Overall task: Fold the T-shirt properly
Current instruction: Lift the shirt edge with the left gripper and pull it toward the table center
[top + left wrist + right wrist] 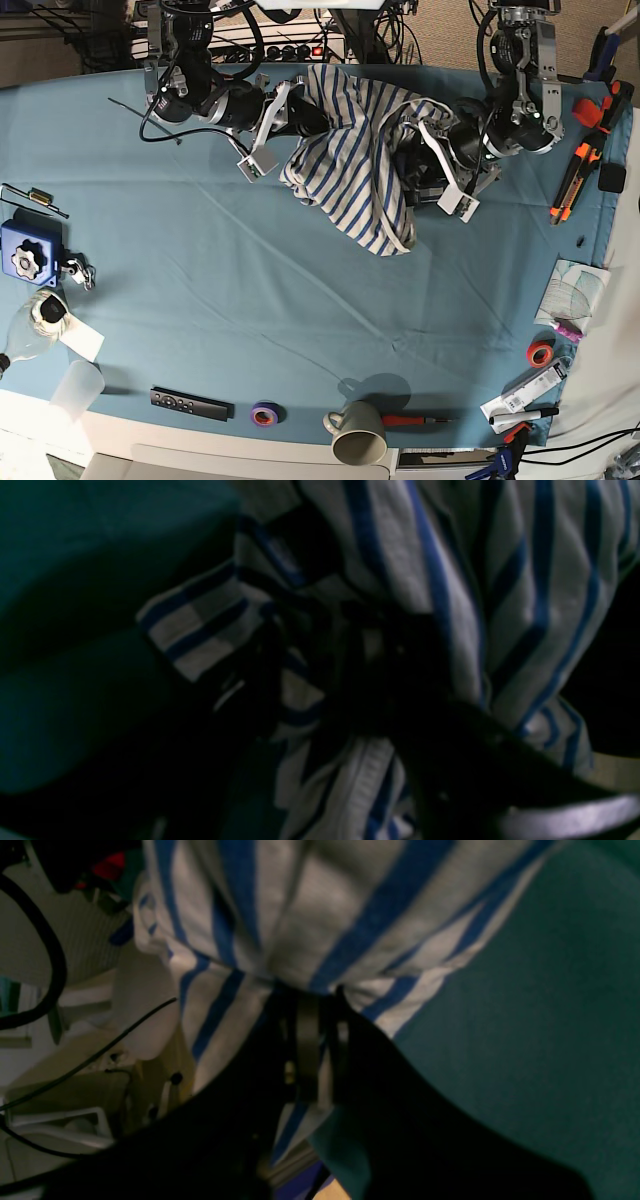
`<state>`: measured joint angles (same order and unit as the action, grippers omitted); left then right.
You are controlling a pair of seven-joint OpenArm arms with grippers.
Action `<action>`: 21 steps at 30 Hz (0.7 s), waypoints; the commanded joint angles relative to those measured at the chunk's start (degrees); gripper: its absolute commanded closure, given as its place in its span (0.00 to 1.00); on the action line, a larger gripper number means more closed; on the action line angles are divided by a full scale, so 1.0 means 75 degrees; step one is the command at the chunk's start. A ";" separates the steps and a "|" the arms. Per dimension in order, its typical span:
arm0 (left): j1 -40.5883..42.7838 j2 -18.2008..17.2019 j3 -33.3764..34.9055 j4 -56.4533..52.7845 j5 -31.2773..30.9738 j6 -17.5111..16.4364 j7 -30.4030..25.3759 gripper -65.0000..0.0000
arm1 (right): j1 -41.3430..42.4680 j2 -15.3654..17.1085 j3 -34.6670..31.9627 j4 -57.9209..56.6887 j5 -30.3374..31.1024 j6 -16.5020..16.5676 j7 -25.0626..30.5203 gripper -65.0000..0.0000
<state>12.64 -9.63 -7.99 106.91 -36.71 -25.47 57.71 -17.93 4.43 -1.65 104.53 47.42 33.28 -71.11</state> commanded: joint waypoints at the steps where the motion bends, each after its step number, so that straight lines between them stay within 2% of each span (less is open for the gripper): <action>1: -0.0108 0.0090 0.0000 0.0122 -0.0239 -0.0064 -0.0248 0.67 | -0.0035 -0.0020 -0.0023 0.0082 0.0076 0.0000 -0.0268 0.97; 6: -0.0204 0.0399 0.0058 0.0122 -0.0189 -0.0087 -0.0303 0.72 | -0.0286 -0.0020 -0.0023 0.0082 0.0446 0.0000 -0.0463 0.97; 10: -0.0300 0.0434 0.0708 0.0122 0.0341 -0.0111 -0.0356 0.72 | -0.0493 -0.0020 -0.0023 0.0085 0.0481 0.0003 -0.0548 0.97; 13: -0.0402 0.0437 0.1376 0.0122 0.1032 0.0356 -0.0743 0.72 | -0.0539 -0.0020 -0.0023 0.0117 0.0536 0.0006 -0.0562 0.97; 16: -0.0606 0.0437 0.1912 0.0122 0.1638 0.0726 -0.0766 0.72 | -0.0548 -0.0017 -0.0017 0.0251 0.0536 0.0026 -0.0673 0.97; 21: -0.0863 0.0560 0.2396 0.0099 0.2022 0.0857 -0.0886 0.72 | -0.0574 -0.0015 -0.0015 0.0801 0.0527 0.0044 -0.0781 0.97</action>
<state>6.81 -5.98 9.76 106.89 -20.49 -18.65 52.29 -22.41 4.43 -1.65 109.38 49.82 33.21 -77.60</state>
